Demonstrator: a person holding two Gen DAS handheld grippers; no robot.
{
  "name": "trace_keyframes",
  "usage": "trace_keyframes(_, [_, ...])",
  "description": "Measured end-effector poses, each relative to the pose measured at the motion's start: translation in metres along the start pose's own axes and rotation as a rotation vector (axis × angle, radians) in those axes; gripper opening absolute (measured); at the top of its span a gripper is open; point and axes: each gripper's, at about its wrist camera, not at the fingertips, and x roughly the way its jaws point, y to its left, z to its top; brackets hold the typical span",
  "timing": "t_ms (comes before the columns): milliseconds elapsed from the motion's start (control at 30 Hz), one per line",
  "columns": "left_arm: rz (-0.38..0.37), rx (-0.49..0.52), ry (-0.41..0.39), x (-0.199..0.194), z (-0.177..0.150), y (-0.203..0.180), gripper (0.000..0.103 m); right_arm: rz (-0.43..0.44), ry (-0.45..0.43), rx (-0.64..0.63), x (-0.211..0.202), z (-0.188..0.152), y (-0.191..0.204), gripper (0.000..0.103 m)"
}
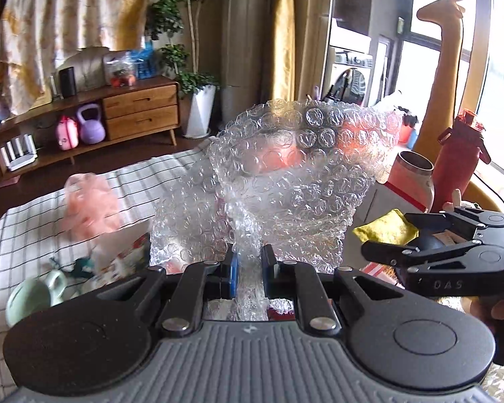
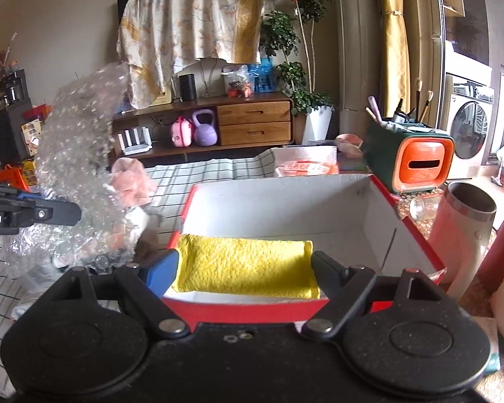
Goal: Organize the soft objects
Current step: 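Carry both into the red box and release them while both tools open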
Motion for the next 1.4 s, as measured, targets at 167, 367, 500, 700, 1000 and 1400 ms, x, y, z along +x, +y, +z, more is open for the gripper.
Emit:
trace_keyframes(167, [-0.037,0.046,0.018,0.043,0.031,-0.029,0.014,-0.040,0.014,-0.002,0.018,0.005,-0.029,0.084])
trace_keyframes(367, [-0.080,0.078,0.066,0.096,0.057,-0.058,0.014,-0.065,0.058,-0.033,0.040,0.008,-0.049,0.084])
trace_keyframes(500, [-0.114,0.061,0.117,0.131,0.066,-0.069,0.014,-0.066,0.090,-0.062,0.056,0.009,-0.056,0.084])
trace_keyframes(700, [-0.165,-0.006,0.226,0.184,0.072,-0.072,0.014,-0.043,0.163,-0.121,0.079,0.007,-0.059,0.084])
trace_keyframes(1000, [-0.178,-0.039,0.387,0.245,0.059,-0.072,0.014,-0.040,0.306,-0.146,0.107,0.000,-0.054,0.084])
trace_keyframes(1400, [-0.122,-0.019,0.589,0.282,0.039,-0.076,0.014,-0.029,0.391,-0.066,0.120,-0.008,-0.065,0.085])
